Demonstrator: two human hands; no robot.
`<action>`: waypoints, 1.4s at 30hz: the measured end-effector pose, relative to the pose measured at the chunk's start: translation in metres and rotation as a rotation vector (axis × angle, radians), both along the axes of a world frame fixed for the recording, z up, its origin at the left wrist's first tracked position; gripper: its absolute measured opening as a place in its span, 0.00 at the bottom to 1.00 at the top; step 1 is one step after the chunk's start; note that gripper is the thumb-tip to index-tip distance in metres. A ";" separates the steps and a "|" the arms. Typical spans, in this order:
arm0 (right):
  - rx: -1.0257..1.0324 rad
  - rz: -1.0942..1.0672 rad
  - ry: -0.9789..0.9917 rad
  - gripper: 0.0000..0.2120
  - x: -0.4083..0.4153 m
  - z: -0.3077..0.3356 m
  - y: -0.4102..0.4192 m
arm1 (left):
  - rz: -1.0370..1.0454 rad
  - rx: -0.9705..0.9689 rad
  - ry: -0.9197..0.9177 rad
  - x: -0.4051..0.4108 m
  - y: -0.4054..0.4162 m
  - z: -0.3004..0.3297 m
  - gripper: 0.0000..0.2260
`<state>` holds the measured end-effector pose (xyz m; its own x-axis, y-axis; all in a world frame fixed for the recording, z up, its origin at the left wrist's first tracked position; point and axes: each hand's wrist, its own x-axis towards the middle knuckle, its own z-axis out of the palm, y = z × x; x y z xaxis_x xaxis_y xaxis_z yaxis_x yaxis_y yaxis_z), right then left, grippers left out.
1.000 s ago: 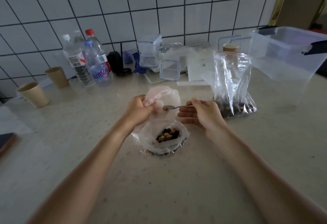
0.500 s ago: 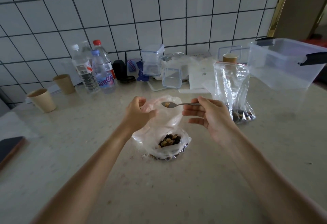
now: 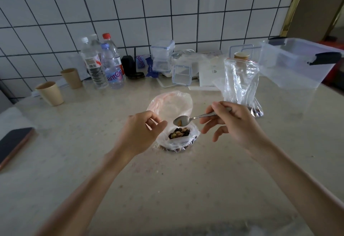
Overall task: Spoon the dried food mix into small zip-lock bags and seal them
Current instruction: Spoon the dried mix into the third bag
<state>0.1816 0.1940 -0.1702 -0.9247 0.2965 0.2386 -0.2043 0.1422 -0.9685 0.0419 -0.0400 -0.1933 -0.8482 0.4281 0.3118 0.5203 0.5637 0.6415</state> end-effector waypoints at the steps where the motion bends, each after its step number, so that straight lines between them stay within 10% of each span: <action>1: 0.086 0.009 0.025 0.14 0.001 -0.002 -0.001 | 0.014 0.012 -0.001 0.000 0.001 -0.003 0.08; 6: 0.582 0.025 0.183 0.11 0.004 -0.002 -0.005 | 0.060 0.094 -0.019 -0.004 0.007 -0.013 0.09; 18: -0.176 -0.154 -0.178 0.15 -0.068 -0.001 -0.007 | 0.030 0.360 -0.219 -0.003 0.005 -0.032 0.09; 29: 0.311 -0.314 -0.479 0.32 -0.073 -0.010 0.004 | 0.096 0.251 -0.380 0.004 -0.005 -0.012 0.27; 32: 0.428 -0.319 -0.403 0.22 -0.057 -0.003 0.011 | 0.052 0.187 -0.571 0.003 -0.013 -0.005 0.25; 42: -0.117 0.144 -0.638 0.08 -0.033 -0.011 -0.009 | -0.301 0.436 -1.115 0.001 -0.024 0.002 0.17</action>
<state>0.1484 0.1851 -0.1811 -0.9063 0.1504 -0.3949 0.4050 0.0423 -0.9134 0.0432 -0.0638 -0.1913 -0.6276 0.6941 -0.3527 -0.3592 0.1438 0.9221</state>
